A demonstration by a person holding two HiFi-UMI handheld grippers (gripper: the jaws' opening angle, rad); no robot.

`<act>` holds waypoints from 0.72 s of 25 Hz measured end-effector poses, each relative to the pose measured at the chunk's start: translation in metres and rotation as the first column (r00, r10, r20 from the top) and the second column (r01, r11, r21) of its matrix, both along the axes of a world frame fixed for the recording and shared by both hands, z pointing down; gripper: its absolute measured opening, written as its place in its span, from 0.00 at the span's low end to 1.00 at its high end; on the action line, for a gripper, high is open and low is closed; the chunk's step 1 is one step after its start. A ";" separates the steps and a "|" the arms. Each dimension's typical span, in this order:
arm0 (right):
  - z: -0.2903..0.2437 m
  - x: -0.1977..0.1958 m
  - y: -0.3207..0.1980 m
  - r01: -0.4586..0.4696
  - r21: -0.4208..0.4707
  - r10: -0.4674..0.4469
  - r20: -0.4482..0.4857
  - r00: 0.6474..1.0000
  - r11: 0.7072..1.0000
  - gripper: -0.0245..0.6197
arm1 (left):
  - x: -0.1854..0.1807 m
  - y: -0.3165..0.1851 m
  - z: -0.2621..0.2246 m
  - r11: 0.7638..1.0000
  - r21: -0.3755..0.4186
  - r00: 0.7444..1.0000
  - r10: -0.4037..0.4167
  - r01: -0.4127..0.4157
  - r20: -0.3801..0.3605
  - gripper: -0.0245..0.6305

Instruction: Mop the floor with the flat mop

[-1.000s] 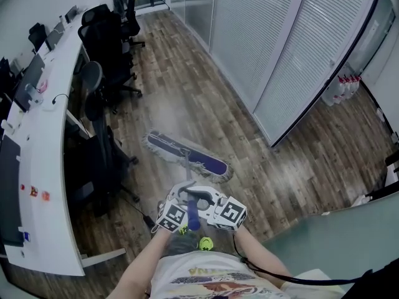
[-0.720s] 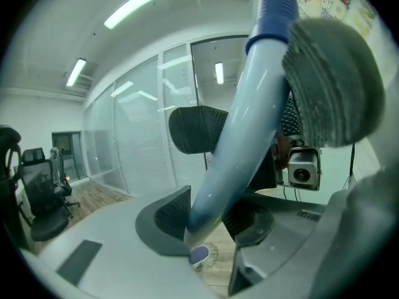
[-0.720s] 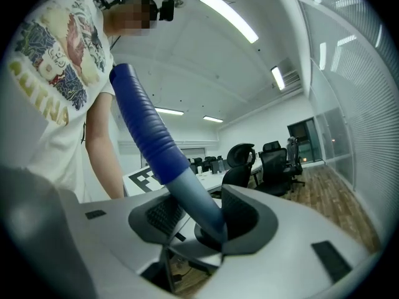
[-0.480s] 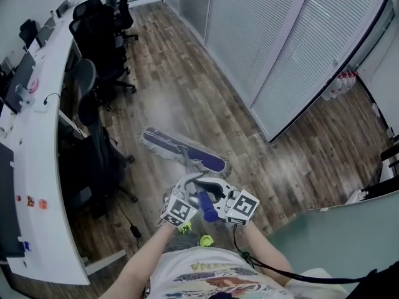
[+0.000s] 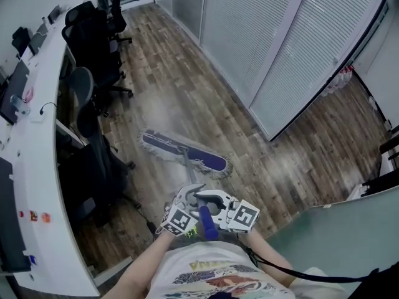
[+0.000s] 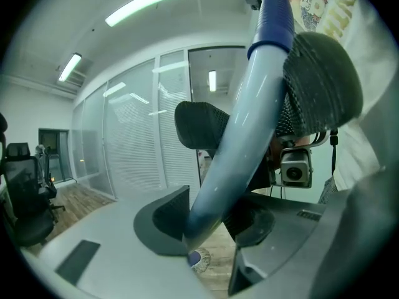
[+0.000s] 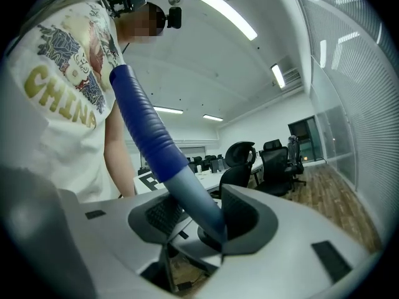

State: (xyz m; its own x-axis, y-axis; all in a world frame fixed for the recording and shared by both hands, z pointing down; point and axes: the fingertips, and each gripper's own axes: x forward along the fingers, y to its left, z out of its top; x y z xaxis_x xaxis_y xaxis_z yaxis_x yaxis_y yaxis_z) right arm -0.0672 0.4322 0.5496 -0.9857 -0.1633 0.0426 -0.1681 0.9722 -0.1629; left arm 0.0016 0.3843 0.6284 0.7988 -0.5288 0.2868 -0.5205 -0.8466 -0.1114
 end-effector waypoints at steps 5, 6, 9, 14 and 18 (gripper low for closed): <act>0.011 -0.016 -0.026 0.022 0.014 -0.021 -0.034 0.999 1.000 0.32 | -0.016 -0.029 0.010 1.000 -0.017 1.000 -0.009 0.009 0.021 0.22; 0.013 -0.017 -0.032 0.024 0.014 -0.024 -0.034 0.999 1.000 0.32 | -0.017 -0.035 0.012 1.000 -0.019 1.000 -0.008 0.008 0.024 0.23; 0.012 -0.021 -0.055 0.020 0.010 -0.019 -0.019 1.000 1.000 0.33 | -0.021 -0.058 0.011 1.000 -0.019 1.000 -0.013 0.013 0.017 0.23; 0.007 -0.030 -0.113 0.030 0.036 -0.031 0.008 0.999 0.999 0.33 | -0.031 -0.116 0.007 0.999 -0.010 0.999 -0.033 0.034 0.012 0.23; 0.011 -0.038 -0.162 0.051 0.035 -0.051 0.004 0.999 0.998 0.33 | -0.039 -0.167 0.012 0.999 -0.023 0.999 -0.044 0.045 0.023 0.23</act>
